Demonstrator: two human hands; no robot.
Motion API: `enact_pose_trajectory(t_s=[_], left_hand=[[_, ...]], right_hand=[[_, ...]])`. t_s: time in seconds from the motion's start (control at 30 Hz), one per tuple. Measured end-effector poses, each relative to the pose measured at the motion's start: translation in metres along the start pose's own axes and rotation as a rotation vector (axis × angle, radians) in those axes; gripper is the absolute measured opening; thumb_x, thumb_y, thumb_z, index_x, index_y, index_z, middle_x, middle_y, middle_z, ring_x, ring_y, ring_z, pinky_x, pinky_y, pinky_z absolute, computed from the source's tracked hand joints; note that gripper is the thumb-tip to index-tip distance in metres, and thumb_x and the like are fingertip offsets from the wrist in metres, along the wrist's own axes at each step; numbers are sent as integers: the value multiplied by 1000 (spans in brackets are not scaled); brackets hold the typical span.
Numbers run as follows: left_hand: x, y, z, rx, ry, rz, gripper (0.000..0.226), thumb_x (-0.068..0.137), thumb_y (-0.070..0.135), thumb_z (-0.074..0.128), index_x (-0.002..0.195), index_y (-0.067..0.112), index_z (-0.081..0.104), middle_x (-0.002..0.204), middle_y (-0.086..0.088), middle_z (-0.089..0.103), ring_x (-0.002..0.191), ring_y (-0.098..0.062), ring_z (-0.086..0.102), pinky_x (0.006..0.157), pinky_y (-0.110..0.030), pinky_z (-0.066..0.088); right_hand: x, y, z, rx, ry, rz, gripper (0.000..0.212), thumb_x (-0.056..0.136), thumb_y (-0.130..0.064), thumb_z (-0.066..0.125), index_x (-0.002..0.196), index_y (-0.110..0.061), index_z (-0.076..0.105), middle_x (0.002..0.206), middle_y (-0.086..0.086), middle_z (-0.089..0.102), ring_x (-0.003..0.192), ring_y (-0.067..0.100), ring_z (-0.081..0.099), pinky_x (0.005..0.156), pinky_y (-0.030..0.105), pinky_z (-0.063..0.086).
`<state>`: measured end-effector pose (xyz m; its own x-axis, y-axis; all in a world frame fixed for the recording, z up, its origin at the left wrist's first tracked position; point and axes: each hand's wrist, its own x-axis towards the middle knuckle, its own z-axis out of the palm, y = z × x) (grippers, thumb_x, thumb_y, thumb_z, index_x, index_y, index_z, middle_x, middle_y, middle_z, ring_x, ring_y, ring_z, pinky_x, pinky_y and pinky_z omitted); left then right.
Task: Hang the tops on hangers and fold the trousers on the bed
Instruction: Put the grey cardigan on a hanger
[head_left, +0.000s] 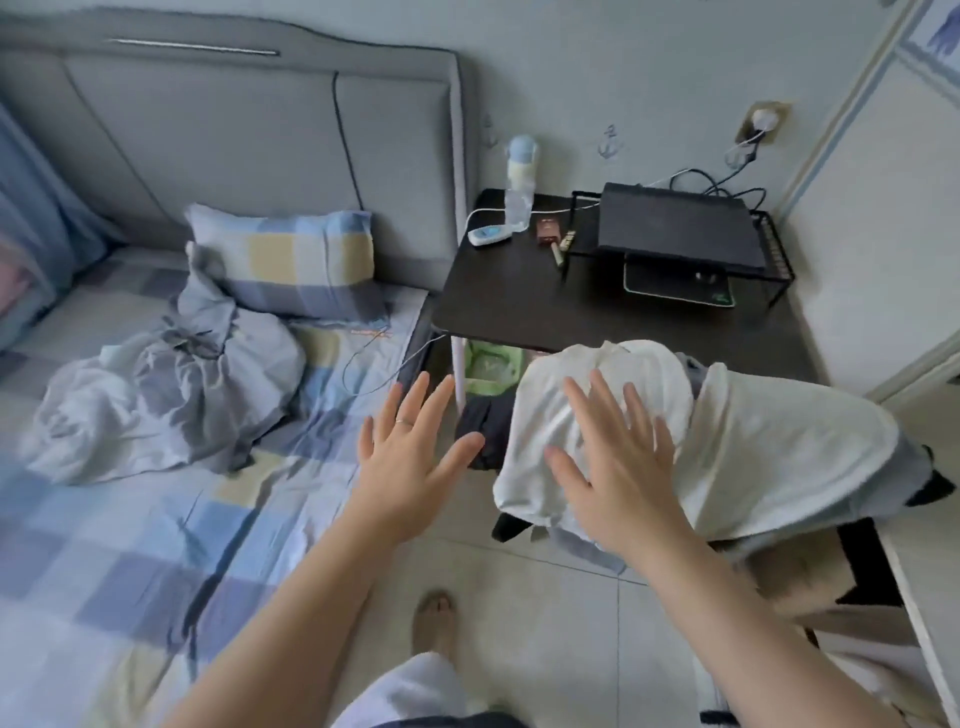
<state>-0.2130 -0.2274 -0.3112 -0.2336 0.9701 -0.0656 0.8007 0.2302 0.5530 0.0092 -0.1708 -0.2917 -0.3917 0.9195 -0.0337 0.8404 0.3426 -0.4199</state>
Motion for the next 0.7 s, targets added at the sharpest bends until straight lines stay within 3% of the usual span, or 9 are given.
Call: enact_pose_trajectory(t_s=[0.13, 0.27, 0.4, 0.53, 0.7], left_hand=[[-25, -72, -23, -26, 68, -162, 86, 81, 89, 10, 158, 49, 7, 168, 21, -2, 154, -8, -15, 125, -47, -5], [-47, -139, -53, -53, 133, -347, 75, 90, 80, 20, 158, 48, 12, 168, 20, 1, 154, -9, -11, 125, -45, -4], [-67, -210, -80, -115, 180, -523, 69, 96, 73, 27, 158, 46, 13, 168, 17, 4, 155, -10, -8, 125, -46, -1], [-75, -279, -105, -130, 186, -658, 76, 89, 75, 19, 158, 44, 14, 168, 15, 6, 156, -13, -6, 125, -46, 3], [-53, -356, -121, -153, 131, -733, 67, 99, 67, 28, 159, 41, 15, 169, 12, 8, 156, -15, -2, 125, -46, 5]], right_hand=[[18, -66, 43, 45, -83, -132, 67, 100, -60, 35, 158, -39, 11, 168, -12, 2, 154, 22, -6, 123, 54, 4], [45, -135, 88, 14, -194, -299, 76, 90, -69, 22, 159, -37, 14, 168, -9, 5, 155, 23, -2, 121, 57, 8], [85, -204, 136, -59, -336, -441, 71, 95, -67, 22, 159, -39, 4, 168, -12, -3, 154, 20, -7, 122, 54, 4], [123, -267, 180, -86, -428, -495, 67, 101, -61, 29, 159, -40, 2, 168, -14, -5, 154, 18, -10, 122, 52, 4], [173, -331, 235, -145, -527, -531, 68, 102, -58, 32, 159, -41, 0, 168, -13, -9, 154, 16, -12, 122, 48, 1]])
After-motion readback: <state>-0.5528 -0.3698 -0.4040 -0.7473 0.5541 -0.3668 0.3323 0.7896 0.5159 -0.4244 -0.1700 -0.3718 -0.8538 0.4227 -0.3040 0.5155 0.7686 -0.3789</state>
